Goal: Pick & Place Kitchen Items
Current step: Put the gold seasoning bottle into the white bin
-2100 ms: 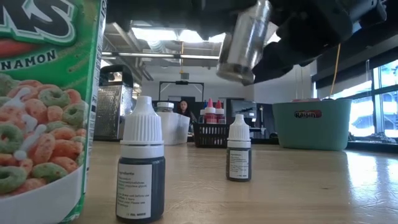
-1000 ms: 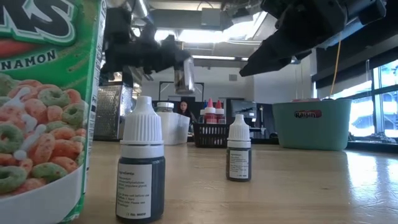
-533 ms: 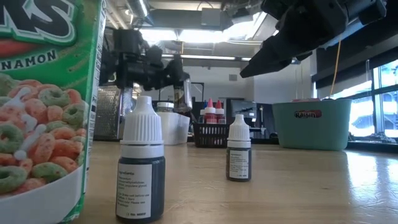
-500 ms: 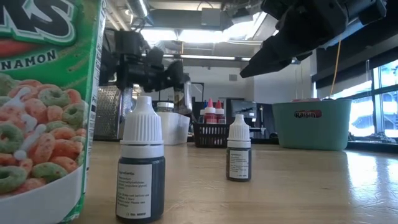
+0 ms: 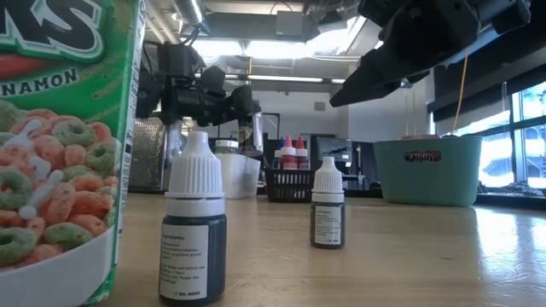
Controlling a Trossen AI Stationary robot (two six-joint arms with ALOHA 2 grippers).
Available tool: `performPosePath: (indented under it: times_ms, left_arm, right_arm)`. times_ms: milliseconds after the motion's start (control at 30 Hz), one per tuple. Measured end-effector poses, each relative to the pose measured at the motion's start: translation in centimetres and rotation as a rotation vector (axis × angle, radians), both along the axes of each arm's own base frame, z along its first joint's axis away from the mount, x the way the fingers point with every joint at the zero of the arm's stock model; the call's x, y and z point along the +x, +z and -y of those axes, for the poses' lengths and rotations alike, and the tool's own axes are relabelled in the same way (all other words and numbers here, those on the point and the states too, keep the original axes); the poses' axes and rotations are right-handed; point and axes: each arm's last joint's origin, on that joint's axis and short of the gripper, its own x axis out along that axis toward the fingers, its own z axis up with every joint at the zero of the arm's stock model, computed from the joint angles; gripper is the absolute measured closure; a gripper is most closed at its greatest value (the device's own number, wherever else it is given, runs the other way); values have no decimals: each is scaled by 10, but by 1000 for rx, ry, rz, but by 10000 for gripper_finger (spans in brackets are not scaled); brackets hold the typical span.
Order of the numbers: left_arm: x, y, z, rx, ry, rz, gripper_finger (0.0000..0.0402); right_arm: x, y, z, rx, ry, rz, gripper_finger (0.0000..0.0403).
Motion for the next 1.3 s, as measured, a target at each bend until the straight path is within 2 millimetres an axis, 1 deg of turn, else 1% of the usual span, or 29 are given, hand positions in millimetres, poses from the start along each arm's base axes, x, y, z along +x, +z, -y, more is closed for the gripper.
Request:
performPosePath:
  times_ms: [200,333,700,867,967,1067,1300]
  left_arm:
    - [-3,-5,-6,-29,27,-39,128]
    - [-6,-6,-10,-53,41,-33,128]
    - [-6,-15,-11,-89,41,-96,128]
    - [-4,-24,-11,-100,16,-120,128]
    - [-4,-27,-11,-106,24,-129,117]
    - [-4,-28,-12,-105,33,-130,111]
    - [-4,-28,-12,-104,17,-130,113]
  right_arm:
    - [0,0,0,-1,0,-4,18]
    - [0,-1,0,4,-4,-6,18]
    - [0,-1,0,4,-4,-7,18]
    - [0,-1,0,4,-4,-6,18]
    - [0,-1,0,4,-4,-6,19]
    - [0,-1,0,2,-4,-6,19]
    - [0,-1,0,-2,-1,-7,19]
